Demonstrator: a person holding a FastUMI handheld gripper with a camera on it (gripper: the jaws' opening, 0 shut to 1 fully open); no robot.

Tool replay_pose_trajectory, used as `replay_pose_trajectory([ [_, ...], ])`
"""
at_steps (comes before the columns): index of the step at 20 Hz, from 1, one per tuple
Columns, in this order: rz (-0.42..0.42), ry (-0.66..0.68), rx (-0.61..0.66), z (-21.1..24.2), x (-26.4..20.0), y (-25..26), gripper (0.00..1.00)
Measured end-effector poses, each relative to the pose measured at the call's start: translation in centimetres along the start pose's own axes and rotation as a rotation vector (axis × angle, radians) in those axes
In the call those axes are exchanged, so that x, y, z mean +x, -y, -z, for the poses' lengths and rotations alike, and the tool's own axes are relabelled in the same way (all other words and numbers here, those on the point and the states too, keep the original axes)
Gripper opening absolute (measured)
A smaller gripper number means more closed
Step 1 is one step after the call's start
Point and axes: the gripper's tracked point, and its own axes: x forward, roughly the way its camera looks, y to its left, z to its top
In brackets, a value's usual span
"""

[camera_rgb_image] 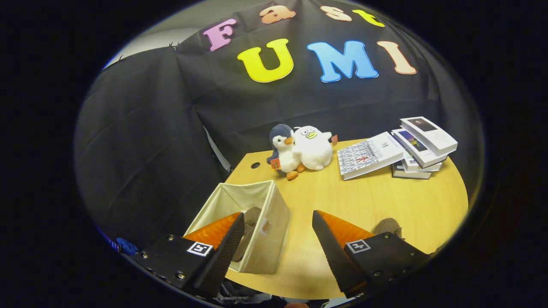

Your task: Open the storage box then place both shoes into the box .Put the left shoe in first, then the right shoe, with the right side of both shoes facing outward in a uniform manner.

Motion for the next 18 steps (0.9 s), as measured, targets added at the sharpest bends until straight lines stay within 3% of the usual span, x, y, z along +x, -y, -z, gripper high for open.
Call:
replay_pose_trajectory([
  [9,0.111,-0.005,-0.02,0.5,-2.2,8.4,0.98],
  [18,0.186,-0.077,-0.025,4.6,-3.4,16.1,0.98],
])
